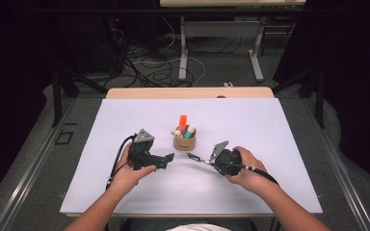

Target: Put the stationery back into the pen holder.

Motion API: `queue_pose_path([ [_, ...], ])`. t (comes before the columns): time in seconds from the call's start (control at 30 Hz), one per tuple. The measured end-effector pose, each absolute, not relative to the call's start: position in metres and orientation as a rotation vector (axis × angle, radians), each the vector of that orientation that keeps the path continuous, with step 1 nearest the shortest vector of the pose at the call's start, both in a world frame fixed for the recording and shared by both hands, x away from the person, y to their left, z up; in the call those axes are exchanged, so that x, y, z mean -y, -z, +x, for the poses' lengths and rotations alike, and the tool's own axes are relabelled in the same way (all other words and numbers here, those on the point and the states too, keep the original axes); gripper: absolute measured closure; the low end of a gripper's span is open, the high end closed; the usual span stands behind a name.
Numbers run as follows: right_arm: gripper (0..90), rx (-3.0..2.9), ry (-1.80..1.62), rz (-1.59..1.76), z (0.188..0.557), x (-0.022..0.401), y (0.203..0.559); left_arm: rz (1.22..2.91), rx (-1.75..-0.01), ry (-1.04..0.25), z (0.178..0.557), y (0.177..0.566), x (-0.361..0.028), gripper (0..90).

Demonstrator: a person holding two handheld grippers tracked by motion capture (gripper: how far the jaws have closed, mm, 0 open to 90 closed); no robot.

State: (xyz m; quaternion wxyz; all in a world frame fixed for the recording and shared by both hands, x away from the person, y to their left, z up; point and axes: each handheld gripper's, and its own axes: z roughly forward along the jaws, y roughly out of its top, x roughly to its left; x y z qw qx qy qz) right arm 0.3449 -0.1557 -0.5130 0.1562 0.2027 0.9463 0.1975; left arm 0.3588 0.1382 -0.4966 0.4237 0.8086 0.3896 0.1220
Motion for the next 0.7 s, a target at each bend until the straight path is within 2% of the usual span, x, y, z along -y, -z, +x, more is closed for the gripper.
queue_pose_path([
  [0.7,80.6,-2.506,-0.462,0.123,0.321,0.146,0.501,1.996,-0.986,-0.277,0.359,0.493,-0.141,4.5],
])
